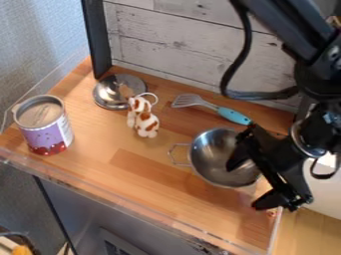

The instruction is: Take the silver pot and put it next to the red can

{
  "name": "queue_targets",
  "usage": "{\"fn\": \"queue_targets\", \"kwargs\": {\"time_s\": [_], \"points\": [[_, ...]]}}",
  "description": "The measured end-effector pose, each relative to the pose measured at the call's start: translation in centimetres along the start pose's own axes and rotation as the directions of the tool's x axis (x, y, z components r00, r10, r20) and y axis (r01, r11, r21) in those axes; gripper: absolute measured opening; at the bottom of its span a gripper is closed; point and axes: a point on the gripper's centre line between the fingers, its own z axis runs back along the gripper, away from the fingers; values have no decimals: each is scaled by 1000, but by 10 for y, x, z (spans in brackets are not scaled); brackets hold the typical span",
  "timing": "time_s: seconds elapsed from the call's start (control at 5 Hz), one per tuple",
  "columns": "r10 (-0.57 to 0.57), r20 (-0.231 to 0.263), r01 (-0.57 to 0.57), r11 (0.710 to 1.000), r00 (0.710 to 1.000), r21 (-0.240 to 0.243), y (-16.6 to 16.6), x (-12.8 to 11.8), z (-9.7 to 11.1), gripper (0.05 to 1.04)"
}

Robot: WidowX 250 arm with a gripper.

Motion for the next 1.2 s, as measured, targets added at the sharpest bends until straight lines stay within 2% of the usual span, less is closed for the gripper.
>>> {"fn": "queue_targets", "kwargs": {"time_s": [0.2,0.6,0.8,1.0,1.2], "points": [[1,3,-1,1000,1000,-10,0,1,-2,951],[-1,-7,1,1000,1000,-10,0,1,-5,350],[16,-7,-16,1000,1000,-5,0,1,-4,147],[5,-7,-5,1000,1000,-1,-1,1,-3,82],[8,-11,-8,1000,1000,2,0,0,-3,80]]}}
